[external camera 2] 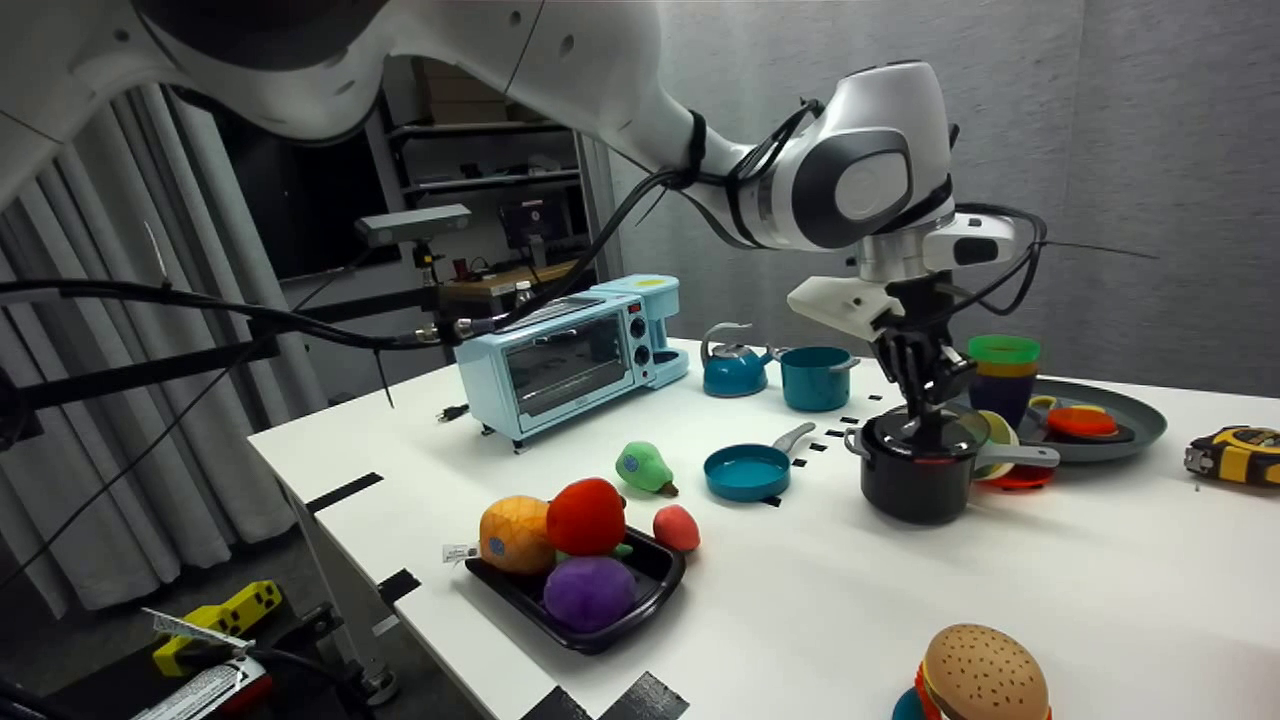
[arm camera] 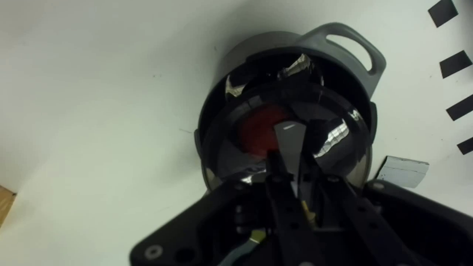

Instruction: Remove the lid from the black pot and put it on the blue pan

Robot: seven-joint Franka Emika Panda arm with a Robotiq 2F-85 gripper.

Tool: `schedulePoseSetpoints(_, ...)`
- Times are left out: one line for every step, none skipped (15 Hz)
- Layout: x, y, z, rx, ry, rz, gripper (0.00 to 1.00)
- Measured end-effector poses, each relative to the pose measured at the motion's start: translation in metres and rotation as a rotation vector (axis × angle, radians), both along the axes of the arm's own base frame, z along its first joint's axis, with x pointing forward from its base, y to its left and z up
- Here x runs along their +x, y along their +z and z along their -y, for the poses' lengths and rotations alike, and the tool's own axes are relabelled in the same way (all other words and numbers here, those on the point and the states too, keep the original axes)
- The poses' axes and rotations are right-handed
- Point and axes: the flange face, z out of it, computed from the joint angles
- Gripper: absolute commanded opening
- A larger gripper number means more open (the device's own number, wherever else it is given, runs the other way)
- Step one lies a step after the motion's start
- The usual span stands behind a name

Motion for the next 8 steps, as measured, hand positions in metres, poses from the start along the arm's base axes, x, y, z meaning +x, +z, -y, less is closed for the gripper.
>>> schedulePoseSetpoints(0.000, 0.002, 0.000, -0.001, 0.000, 0.002, 0.04)
schedulePoseSetpoints(0.001, 0.004, 0.000, -0.001, 0.000, 0.005, 0.04)
schedulePoseSetpoints(0.001, 0.007, 0.000, -0.002, 0.000, 0.009, 0.04)
schedulePoseSetpoints(0.002, 0.011, -0.001, -0.003, 0.002, 0.015, 0.04)
schedulePoseSetpoints(0.003, 0.017, -0.002, -0.005, 0.004, 0.022, 0.04)
schedulePoseSetpoints(0.004, 0.024, -0.005, -0.006, 0.007, 0.030, 0.04)
schedulePoseSetpoints(0.005, 0.032, -0.008, -0.007, 0.013, 0.039, 0.04)
schedulePoseSetpoints(0.006, 0.041, -0.013, -0.010, 0.021, 0.048, 0.04)
